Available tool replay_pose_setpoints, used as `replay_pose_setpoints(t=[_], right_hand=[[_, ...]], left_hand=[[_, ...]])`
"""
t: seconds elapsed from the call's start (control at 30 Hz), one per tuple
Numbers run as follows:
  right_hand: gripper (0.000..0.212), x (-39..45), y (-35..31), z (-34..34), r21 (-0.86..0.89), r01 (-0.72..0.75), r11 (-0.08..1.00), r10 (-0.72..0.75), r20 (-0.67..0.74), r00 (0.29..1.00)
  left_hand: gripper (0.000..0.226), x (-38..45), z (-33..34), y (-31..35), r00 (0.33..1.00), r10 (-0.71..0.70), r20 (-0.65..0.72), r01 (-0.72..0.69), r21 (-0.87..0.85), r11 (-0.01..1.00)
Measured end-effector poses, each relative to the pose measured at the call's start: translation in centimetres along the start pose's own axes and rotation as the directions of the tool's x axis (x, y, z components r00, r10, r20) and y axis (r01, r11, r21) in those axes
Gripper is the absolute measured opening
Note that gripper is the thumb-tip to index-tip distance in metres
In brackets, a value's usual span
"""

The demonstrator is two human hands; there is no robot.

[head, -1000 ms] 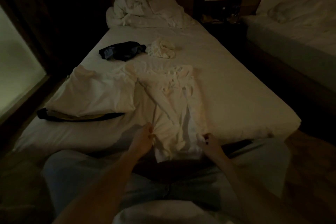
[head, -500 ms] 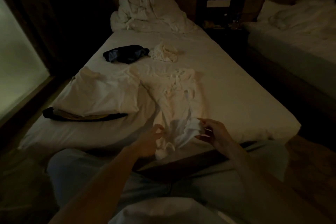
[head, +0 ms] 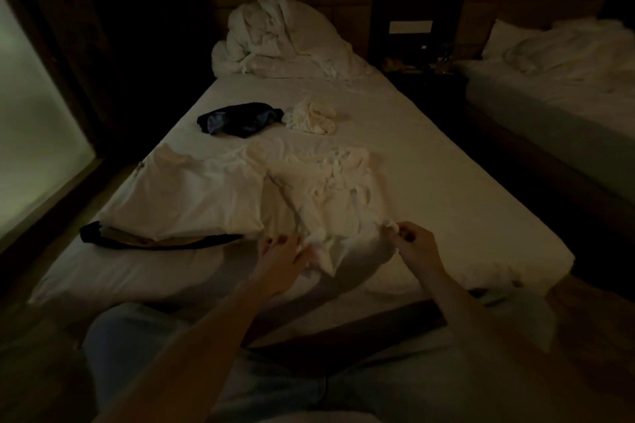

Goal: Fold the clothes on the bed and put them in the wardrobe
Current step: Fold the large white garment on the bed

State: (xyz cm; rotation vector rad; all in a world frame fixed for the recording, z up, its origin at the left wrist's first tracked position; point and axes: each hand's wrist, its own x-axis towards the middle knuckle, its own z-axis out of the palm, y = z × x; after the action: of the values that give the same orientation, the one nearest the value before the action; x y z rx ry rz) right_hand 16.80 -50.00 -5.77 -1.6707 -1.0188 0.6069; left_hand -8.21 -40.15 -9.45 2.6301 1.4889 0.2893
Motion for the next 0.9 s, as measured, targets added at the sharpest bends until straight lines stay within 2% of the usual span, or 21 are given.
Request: replay_pose_setpoints(t=[0.03,0.1,0.13,0.2,0.23,0.27,0.33,0.4,0.53,0.63,0.67,0.73,0.8,0.87,0.9], right_hand=[[0.02,0.4,-0.5,0.0,-0.023,-0.005,1.0,0.005,-0.004,1.0],[0.03,1.8,-0.8,0.3,-0.034,-0.033,0.999,0.032,-0.021,0.999],[0.034,2.6,-0.8,0.4,-0.037,-0.04,0.999,0.039,-0.031,0.999],[0.037,4.1,-0.9,0.7,-0.034,-0.039,0.999,0.038,-0.026,0.999],[0.037,4.8,-1.0,0.9,-0.031,-0.046,0.998,0.045,-0.019,0.999],[0.037,5.6,-1.0,1.2,-0.037,-0.05,0.998,0.049,-0.017,0.999],[0.037,6.8,-1.3,1.7,-0.067,-0.023,0.997,0.023,0.0,1.0],[0.037,8.3,-1.5,2.2,-0.102,0.005,0.995,-0.005,0.005,1.0],[0.036,12.5,-1.5,2.7,-0.091,0.008,0.996,-0.012,-0.041,0.999],[0.035,16.8,-2.1,3.2,-0.06,0.022,0.998,-0.027,-0.081,0.996],[0.036,18.4,-2.4,3.5,-0.064,0.037,0.997,-0.042,-0.085,0.995],[0.038,21.7,-3.3,4.4,-0.094,0.072,0.993,-0.08,-0.088,0.993],[0.038,25.1,-3.9,5.4,-0.12,0.099,0.988,-0.111,-0.092,0.99],[0.038,28.7,-4.0,6.6,-0.139,0.099,0.985,-0.112,-0.091,0.99],[0.038,30.5,-3.8,7.3,-0.15,0.095,0.984,-0.108,-0.083,0.991]], left_hand=[[0.036,0.4,-0.5,-0.1,0.997,-0.053,-0.053,0.045,-0.142,0.989],[0.012,1.7,-1.4,-0.4,0.974,-0.179,-0.136,0.091,-0.489,0.868],[0.015,2.5,-1.6,-0.7,0.963,-0.223,-0.15,0.091,-0.6,0.795],[0.014,3.5,-2.2,-0.5,0.956,-0.279,-0.091,0.122,-0.74,0.661],[0.007,3.6,-2.4,0.0,0.965,-0.259,-0.036,0.139,-0.77,0.623],[0.012,3.8,-1.8,0.2,0.978,-0.204,0.033,0.155,-0.771,0.617],[0.04,3.9,-0.1,0.7,0.986,-0.07,0.15,0.157,-0.72,0.676],[0.05,4.9,1.5,0.9,0.99,-0.044,0.135,0.125,-0.683,0.719],[0.016,9.5,0.4,0.2,0.946,-0.323,0.021,0.215,-0.787,0.578],[0.011,13.7,-1.7,-1.9,0.879,-0.474,-0.049,0.207,-0.856,0.473],[0.016,15.4,-2.3,-2.5,0.864,-0.499,-0.068,0.186,-0.877,0.443],[0.026,18.6,-3.2,-3.1,0.849,-0.527,-0.019,0.194,-0.918,0.346],[0.013,22.1,-3.7,-3.5,0.805,-0.588,0.076,0.22,-0.959,0.178],[0.012,25.5,-3.6,-4.3,0.701,-0.693,0.169,0.243,-0.97,0.009],[0.014,27.2,-3.2,-4.9,0.639,-0.749,0.175,0.271,-0.963,0.006]])
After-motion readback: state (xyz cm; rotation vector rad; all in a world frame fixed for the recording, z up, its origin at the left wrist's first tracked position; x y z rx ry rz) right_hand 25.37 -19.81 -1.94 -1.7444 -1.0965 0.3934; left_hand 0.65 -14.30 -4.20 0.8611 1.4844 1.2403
